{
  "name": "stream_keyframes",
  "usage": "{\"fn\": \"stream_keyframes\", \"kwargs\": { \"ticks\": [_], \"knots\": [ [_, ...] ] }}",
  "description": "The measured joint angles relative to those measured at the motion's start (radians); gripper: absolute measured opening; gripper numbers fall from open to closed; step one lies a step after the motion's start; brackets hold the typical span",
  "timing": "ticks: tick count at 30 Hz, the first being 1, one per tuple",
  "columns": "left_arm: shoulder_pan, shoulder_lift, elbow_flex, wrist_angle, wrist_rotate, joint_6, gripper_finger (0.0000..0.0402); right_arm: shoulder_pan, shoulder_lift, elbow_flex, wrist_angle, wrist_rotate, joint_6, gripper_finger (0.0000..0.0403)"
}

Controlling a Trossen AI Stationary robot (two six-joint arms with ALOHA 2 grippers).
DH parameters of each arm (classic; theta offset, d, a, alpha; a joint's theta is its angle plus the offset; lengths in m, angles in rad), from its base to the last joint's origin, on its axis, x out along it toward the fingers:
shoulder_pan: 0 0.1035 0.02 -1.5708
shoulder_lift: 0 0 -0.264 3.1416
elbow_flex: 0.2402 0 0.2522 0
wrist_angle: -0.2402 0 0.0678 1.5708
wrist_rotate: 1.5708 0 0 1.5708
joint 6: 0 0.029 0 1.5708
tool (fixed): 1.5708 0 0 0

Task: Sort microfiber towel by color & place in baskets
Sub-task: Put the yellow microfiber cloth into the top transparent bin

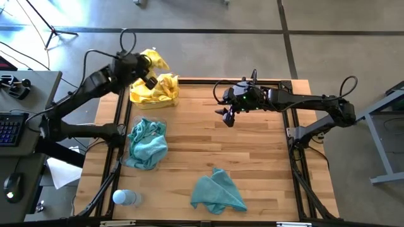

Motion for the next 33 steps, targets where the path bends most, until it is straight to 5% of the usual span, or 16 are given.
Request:
{"fn": "stream_keyframes", "kwargs": {
  "ticks": [6,12,24,33],
  "knots": [
    [0.111,0.029,-0.002,-0.142,0.205,-0.091,0.0000,0.000,0.000,0.000,0.000,0.028,0.000,0.0206],
    [0.142,0.064,-0.109,-0.294,0.191,-0.183,0.0000,0.000,0.000,0.000,0.000,0.027,0.000,0.0206],
    [0.165,0.086,-0.172,-0.144,0.226,-0.693,0.0000,0.000,0.001,0.000,0.001,0.029,-0.008,0.0206],
    [0.202,0.294,-0.172,-0.137,0.366,-0.912,0.0000,0.000,0.001,0.000,0.002,0.054,-0.005,0.0206]
  ]
}}
